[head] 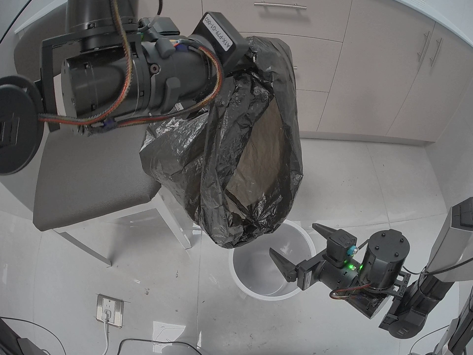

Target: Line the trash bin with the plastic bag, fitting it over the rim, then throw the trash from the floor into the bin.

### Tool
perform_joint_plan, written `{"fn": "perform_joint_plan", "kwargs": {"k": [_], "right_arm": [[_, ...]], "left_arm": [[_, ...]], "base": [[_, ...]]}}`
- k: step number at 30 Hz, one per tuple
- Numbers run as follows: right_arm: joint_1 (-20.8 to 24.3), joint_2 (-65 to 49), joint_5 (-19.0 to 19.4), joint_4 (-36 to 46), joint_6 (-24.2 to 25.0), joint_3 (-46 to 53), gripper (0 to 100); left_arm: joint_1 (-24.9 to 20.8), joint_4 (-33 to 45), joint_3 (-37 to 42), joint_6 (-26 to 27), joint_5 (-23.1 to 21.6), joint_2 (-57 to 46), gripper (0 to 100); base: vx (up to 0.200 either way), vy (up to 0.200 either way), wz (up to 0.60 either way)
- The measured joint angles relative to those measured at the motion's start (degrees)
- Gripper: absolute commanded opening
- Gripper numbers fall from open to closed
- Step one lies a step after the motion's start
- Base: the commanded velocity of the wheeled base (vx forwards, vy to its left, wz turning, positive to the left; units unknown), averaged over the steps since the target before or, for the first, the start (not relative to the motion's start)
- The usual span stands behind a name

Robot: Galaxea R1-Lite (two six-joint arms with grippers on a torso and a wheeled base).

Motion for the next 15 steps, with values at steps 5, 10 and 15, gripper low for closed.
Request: {"fn": "perform_joint_plan", "kwargs": {"k": [5, 10, 15], "right_arm": [[1.0, 1.6, -1.4, 0.0, 1.7, -3.7, 100], [2.1, 4.1, -7.0, 0.0, 2.5, -8.1, 100], [2.3, 7.6, -8.2, 0.0, 2.6, -13.0, 100]], "left_arm": [[0.0, -0.2, 0.5, -0.1, 0.0, -0.1, 0], [0.0, -0.5, 1.0, -0.1, 0.0, -0.2, 0], [0.0, -0.5, 1.2, -0.2, 0.0, -0.3, 0]], "base": [[0.000, 0.000, 0.00], [0.000, 0.000, 0.00], [0.000, 0.000, 0.00]]}}
